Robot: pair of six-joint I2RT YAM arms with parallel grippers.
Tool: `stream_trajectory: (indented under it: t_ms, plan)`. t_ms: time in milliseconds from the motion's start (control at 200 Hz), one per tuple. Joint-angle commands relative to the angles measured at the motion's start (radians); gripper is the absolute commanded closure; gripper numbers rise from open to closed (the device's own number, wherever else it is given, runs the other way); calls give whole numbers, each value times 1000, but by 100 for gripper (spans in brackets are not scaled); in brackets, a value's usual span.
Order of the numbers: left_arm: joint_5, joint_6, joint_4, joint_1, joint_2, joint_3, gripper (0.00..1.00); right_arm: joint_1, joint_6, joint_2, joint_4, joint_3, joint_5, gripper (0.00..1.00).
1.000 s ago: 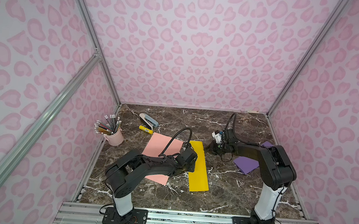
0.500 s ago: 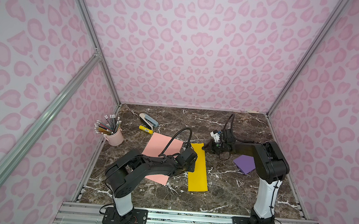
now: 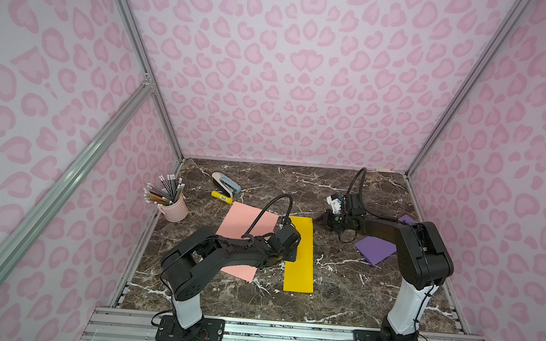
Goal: Fold the rectangular paper in half along the long edge
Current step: Fold the paper at the center of the board.
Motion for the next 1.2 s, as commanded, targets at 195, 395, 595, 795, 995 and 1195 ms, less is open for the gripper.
stream_trajectory:
  t_ms: [195,395,595,795,995,1195]
  plan:
    - [30,4,-108,0,5,-22,96,-5,-4,142,-33,92,18,100]
    - [30,5,-109,0,4,-26,96,-114,-32,145,-45,35,44,100]
    - [27,8,-113,0,-2,-28,96,-162,-22,64,-46,-8,6,100]
    - [22,8,-115,0,-1,-26,96,-105,-69,-86,-55,-162,-68,85]
    - [23,9,-112,0,1,-30,96,-53,-74,-168,3,-356,-124,58]
    - [26,6,-106,0,-1,-33,96,34,-14,-201,102,-458,-128,54]
